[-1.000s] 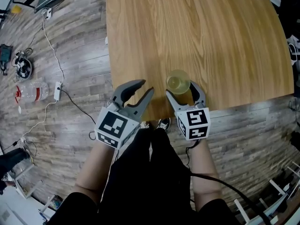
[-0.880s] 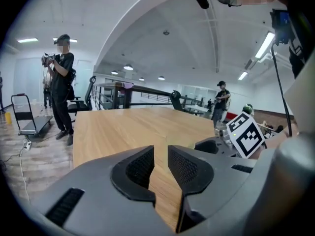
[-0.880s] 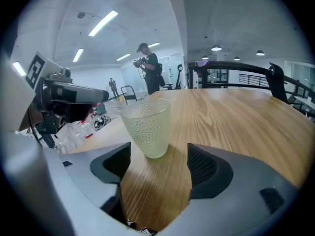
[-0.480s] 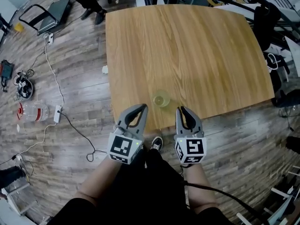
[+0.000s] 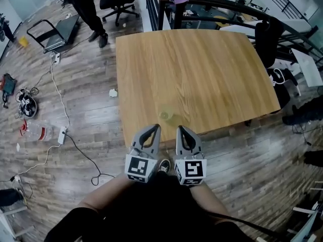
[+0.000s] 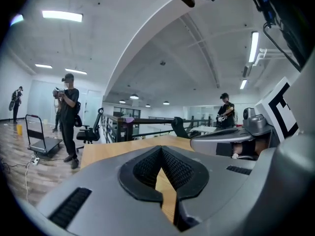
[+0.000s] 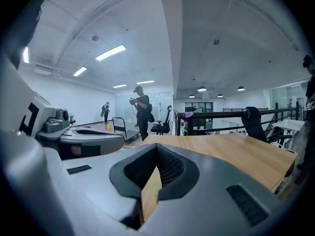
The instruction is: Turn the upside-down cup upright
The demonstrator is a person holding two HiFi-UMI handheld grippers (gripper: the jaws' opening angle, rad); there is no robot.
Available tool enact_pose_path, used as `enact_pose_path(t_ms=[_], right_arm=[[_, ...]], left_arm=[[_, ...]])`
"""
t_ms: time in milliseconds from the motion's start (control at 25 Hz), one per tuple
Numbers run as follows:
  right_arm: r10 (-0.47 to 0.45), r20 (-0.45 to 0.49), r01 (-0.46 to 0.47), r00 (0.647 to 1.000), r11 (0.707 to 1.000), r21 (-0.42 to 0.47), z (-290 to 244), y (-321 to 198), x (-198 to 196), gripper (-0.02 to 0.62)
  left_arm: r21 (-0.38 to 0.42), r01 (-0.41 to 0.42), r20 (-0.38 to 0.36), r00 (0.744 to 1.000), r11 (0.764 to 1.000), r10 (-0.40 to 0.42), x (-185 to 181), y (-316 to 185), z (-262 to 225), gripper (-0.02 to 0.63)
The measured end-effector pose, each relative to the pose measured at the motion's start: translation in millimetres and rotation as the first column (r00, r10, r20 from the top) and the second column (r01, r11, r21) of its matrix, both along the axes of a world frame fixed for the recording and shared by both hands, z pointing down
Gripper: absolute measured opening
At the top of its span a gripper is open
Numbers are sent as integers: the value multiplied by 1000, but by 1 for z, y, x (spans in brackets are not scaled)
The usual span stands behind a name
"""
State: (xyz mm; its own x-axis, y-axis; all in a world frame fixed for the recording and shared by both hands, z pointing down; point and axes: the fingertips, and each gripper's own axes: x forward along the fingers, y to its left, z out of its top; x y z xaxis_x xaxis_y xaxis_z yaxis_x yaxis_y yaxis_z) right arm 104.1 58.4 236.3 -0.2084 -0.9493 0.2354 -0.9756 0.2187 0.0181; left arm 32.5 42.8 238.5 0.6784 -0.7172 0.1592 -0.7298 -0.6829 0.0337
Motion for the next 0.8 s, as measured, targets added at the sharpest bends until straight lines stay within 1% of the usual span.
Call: enact_pose_path(t_ms=[120, 240, 440, 600, 720, 800], right_arm=[[12, 1, -12, 1000, 1000, 22, -10, 10, 3, 14], [22, 1, -22, 1000, 999, 42, -23, 14, 10, 14], [2, -22, 0, 1000, 998, 67, -43, 19, 8, 14], [-17, -23, 18, 1000, 997, 71, -42, 20, 3, 14], [-28, -19, 29, 999, 997, 74, -44, 15, 2, 14], [-31, -14, 32, 999, 997, 76, -45, 14, 3, 14]], left_arm=[[7, -21, -13, 1000, 1000, 21, 5, 17, -4, 8], [32, -12, -23, 1000, 999, 13, 4, 25, -11, 8], [46, 2, -87, 996, 999, 2, 1, 23, -38, 8], [56, 12, -80, 997, 998, -7, 3, 23, -39, 8], [40, 27, -89, 996, 999, -23, 2, 18, -43, 8], [51, 25, -80, 997, 998, -21, 1, 16, -43, 8]])
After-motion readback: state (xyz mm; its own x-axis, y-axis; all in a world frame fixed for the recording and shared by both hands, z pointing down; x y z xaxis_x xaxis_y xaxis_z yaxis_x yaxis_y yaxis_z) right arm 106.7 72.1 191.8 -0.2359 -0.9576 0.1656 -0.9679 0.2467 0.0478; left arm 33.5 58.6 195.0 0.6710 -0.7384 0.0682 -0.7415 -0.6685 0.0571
